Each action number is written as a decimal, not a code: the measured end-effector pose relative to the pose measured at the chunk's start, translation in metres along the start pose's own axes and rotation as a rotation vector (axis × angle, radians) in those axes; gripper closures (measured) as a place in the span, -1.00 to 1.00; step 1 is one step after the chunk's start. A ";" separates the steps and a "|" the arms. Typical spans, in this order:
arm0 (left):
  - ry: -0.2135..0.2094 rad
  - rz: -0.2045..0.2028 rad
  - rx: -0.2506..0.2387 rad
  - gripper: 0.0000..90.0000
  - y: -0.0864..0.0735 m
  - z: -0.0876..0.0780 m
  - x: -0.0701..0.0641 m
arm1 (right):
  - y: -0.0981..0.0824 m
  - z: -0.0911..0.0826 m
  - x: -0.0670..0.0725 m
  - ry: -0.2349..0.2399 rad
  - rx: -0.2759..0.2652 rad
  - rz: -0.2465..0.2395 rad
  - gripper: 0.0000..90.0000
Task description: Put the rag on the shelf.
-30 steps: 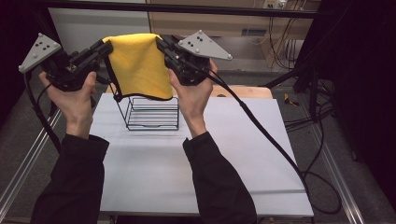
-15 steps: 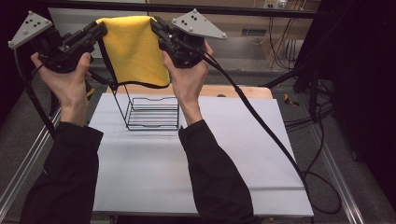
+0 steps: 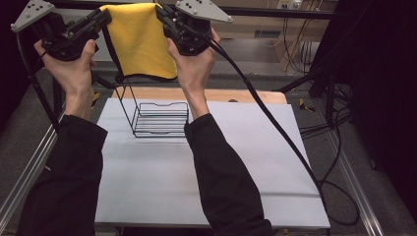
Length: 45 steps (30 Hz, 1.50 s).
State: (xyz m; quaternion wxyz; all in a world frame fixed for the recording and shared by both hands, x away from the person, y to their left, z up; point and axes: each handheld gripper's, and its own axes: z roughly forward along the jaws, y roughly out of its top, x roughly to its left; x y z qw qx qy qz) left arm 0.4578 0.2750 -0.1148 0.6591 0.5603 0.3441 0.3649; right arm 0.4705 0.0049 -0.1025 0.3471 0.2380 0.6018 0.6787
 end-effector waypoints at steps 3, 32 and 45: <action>0.005 -0.003 0.003 0.79 0.000 0.006 0.006 | -0.001 0.006 -0.003 -0.001 0.006 -0.001 0.88; 0.018 0.029 0.079 0.79 -0.044 0.030 0.029 | -0.046 0.040 -0.027 -0.006 0.124 -0.006 0.88; -0.025 0.040 0.154 0.79 -0.091 0.013 0.026 | -0.090 0.022 -0.025 0.040 0.199 0.028 0.88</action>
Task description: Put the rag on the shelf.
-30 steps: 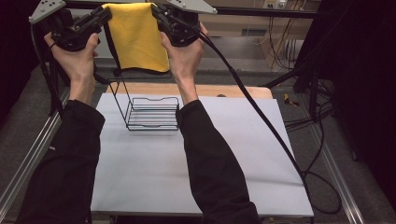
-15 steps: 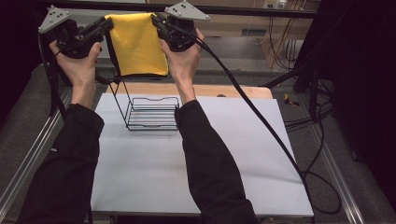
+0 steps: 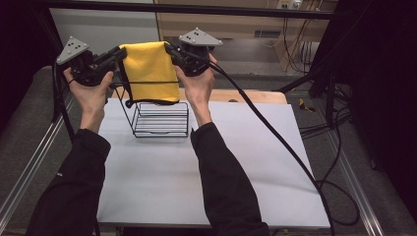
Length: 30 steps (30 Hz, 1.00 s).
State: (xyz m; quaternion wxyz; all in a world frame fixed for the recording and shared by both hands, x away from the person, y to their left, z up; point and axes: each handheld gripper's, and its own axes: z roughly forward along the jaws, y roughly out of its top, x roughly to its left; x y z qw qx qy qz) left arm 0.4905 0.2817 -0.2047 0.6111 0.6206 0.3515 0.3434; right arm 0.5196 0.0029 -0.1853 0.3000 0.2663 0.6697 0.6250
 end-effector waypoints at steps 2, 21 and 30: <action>-0.008 0.001 0.006 0.79 -0.004 -0.003 -0.001 | -0.005 -0.002 0.001 0.008 0.009 0.005 0.88; -0.056 0.020 0.023 0.78 -0.010 -0.034 -0.002 | -0.007 -0.022 0.016 0.140 0.050 0.012 0.87; -0.091 0.031 0.107 0.75 -0.019 -0.051 -0.009 | -0.007 -0.033 0.025 0.197 0.170 0.011 0.86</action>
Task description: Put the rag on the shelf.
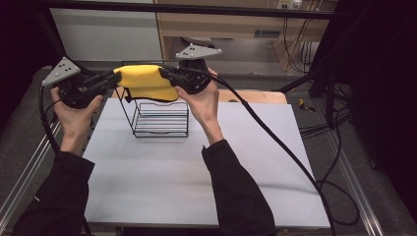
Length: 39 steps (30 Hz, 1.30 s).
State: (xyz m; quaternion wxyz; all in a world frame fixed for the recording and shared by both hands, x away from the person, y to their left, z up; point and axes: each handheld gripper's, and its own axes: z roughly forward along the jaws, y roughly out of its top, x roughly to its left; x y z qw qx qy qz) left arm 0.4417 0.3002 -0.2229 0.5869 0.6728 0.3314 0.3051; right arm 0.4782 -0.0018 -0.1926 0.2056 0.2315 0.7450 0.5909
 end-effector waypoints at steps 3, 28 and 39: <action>-0.003 0.001 0.026 0.73 -0.004 -0.004 -0.002 | -0.002 -0.001 0.003 0.014 0.028 -0.003 0.86; 0.013 -0.018 0.164 0.92 0.025 -0.002 -0.003 | -0.023 0.001 0.014 0.064 0.143 -0.089 0.83; -0.028 -0.020 0.317 1.00 0.000 0.013 -0.004 | -0.038 0.004 0.015 0.081 0.184 -0.091 0.77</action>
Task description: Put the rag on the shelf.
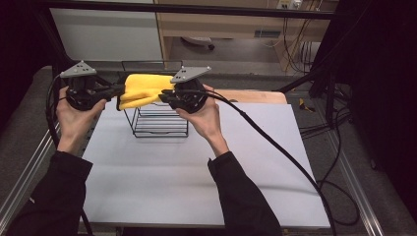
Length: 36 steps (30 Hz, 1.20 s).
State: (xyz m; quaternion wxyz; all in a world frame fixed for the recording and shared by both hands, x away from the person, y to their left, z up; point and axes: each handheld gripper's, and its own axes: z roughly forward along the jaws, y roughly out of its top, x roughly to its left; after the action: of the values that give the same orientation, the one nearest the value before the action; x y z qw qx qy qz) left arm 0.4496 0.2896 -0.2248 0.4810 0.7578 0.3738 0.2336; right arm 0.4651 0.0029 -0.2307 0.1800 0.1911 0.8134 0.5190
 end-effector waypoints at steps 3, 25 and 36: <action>-0.001 0.016 0.021 1.00 -0.006 0.002 -0.001 | -0.001 0.001 0.002 0.006 0.012 -0.007 0.71; 0.032 0.022 0.036 1.00 -0.034 0.031 0.002 | -0.029 0.031 -0.014 -0.067 0.067 0.160 1.00; 0.005 -0.001 0.006 0.89 -0.038 0.022 -0.001 | -0.030 0.015 -0.008 -0.058 0.004 0.128 0.66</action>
State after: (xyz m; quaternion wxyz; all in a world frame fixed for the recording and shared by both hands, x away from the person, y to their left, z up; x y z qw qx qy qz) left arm 0.4519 0.2863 -0.2691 0.4779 0.7584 0.3763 0.2341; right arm 0.4752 -0.0013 -0.2635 0.1695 0.2579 0.7950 0.5222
